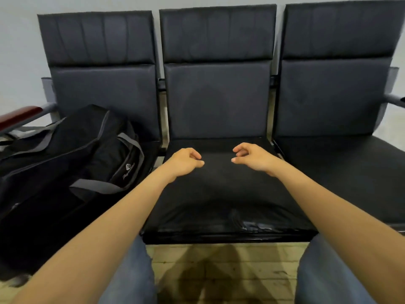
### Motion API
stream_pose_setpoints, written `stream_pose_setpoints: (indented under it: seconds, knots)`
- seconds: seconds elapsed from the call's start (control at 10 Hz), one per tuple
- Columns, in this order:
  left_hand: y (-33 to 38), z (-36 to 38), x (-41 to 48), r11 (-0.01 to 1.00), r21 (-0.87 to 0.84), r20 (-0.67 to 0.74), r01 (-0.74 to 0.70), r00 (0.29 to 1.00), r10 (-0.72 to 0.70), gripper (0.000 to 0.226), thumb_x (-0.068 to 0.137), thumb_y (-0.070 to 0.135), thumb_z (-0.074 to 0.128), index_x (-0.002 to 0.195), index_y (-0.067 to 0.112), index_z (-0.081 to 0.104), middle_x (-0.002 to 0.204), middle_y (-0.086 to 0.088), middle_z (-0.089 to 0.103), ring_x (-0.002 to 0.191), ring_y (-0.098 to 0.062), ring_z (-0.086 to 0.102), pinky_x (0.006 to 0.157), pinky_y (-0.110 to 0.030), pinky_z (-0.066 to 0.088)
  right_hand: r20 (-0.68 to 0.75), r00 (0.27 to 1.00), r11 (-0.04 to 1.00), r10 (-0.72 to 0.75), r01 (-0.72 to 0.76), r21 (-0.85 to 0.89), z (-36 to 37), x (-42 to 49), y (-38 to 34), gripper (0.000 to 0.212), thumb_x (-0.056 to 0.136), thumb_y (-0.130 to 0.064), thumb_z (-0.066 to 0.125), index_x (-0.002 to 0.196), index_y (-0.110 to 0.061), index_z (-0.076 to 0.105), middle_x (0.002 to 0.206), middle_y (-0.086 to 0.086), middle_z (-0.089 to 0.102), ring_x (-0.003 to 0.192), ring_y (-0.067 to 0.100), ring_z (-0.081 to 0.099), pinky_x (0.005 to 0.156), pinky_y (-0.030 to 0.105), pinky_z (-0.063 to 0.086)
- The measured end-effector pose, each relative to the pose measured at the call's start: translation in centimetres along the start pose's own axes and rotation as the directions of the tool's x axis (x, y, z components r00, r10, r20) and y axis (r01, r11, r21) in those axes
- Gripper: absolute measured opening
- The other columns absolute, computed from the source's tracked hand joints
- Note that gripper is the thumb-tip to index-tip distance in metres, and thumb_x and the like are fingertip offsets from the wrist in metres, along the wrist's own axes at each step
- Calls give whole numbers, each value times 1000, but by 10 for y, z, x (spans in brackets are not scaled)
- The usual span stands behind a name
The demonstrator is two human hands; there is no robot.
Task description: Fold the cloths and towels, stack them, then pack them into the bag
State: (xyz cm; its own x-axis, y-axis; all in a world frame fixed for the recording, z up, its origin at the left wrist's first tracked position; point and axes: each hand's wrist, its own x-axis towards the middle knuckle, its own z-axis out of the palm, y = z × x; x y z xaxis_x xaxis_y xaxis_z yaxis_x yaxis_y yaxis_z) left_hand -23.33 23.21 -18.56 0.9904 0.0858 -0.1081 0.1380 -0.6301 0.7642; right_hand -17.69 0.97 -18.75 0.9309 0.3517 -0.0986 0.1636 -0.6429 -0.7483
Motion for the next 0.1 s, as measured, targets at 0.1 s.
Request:
stream_pose_setpoints:
  seconds: [0.1]
  knots:
    - [4,9,17,1000,7,35,25,999,-25,25,91,25,64,113,17,59,103,3,57,93,-10,52,78,-26,41,-11,1000,999,18,-18,-28,0,10,19,43,90,-29,64,130,-19,50,127,1,53,111,15,53,87,27,42]
